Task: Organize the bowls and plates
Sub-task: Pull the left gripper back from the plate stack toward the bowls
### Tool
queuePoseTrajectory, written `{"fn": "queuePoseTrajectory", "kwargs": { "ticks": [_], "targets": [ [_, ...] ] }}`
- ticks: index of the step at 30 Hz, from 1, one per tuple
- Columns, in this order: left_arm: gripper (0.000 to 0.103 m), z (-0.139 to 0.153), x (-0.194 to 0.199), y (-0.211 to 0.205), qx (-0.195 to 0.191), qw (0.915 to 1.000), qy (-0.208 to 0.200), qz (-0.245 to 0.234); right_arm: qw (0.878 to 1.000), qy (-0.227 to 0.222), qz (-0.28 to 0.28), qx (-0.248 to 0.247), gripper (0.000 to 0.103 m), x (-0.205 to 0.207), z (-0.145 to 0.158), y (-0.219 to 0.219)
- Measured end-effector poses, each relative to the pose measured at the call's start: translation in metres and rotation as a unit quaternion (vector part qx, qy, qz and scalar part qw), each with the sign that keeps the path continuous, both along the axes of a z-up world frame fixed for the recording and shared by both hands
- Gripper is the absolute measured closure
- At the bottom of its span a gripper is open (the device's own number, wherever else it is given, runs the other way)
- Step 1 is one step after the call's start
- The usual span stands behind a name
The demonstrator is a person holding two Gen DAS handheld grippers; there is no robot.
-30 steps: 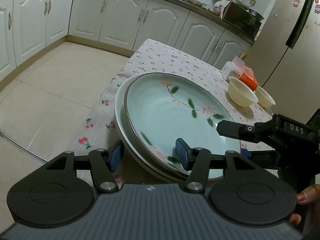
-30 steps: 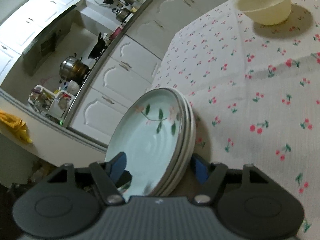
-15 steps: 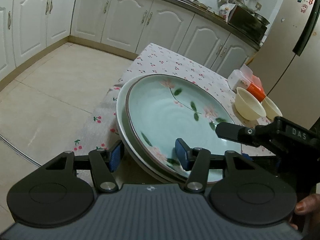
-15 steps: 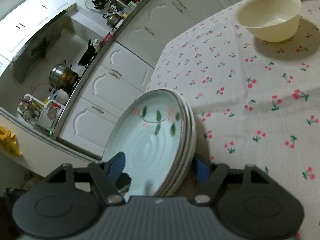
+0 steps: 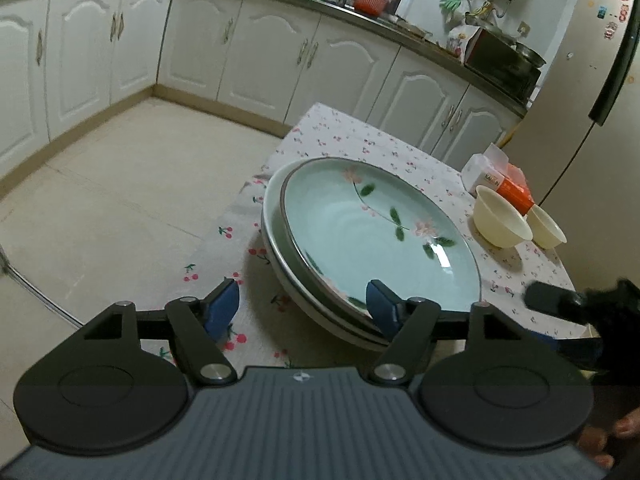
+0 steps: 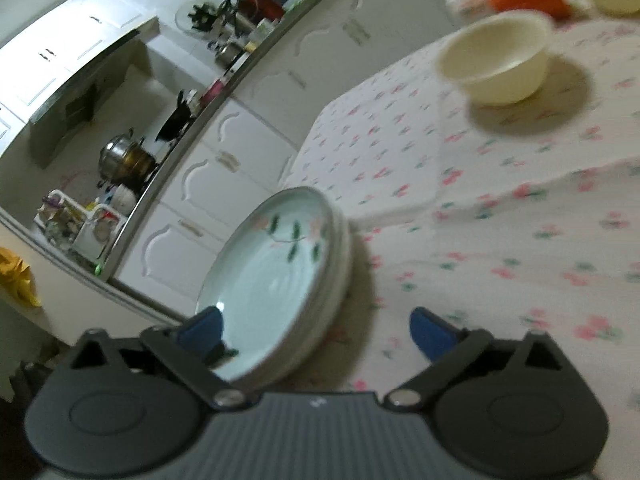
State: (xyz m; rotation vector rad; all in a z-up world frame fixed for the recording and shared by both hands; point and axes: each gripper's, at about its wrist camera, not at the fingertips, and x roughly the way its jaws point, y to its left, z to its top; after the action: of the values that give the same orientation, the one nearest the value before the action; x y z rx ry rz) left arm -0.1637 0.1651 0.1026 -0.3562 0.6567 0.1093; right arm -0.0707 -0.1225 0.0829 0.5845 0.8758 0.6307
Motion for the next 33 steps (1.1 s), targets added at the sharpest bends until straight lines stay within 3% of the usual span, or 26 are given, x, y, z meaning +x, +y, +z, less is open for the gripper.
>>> {"fn": "queuePoseTrajectory", "kwargs": {
  "ticks": [6, 14, 26, 33],
  "targets": [
    [0.011, 0.023, -0.022, -0.022, 0.022, 0.9994, -0.024, -0.014, 0.994, -0.073, -0.047, -0.060, 0.002, -0.040, 0.025, -0.039],
    [0.002, 0.063, -0.052, -0.068, 0.063, 0.9943, -0.076, -0.041, 0.973, -0.154, -0.118, -0.122, 0.001, -0.085, 0.054, -0.079],
    [0.000, 0.089, -0.075, -0.135, 0.089, 0.9847, -0.110, -0.101, 0.943, -0.207, -0.212, -0.153, 0.001, -0.143, 0.072, -0.134],
    [0.000, 0.085, -0.073, -0.158, 0.091, 0.9805, -0.110, -0.135, 0.942, -0.190, -0.240, -0.134, 0.001, -0.156, 0.064, -0.162]
  ]
}}
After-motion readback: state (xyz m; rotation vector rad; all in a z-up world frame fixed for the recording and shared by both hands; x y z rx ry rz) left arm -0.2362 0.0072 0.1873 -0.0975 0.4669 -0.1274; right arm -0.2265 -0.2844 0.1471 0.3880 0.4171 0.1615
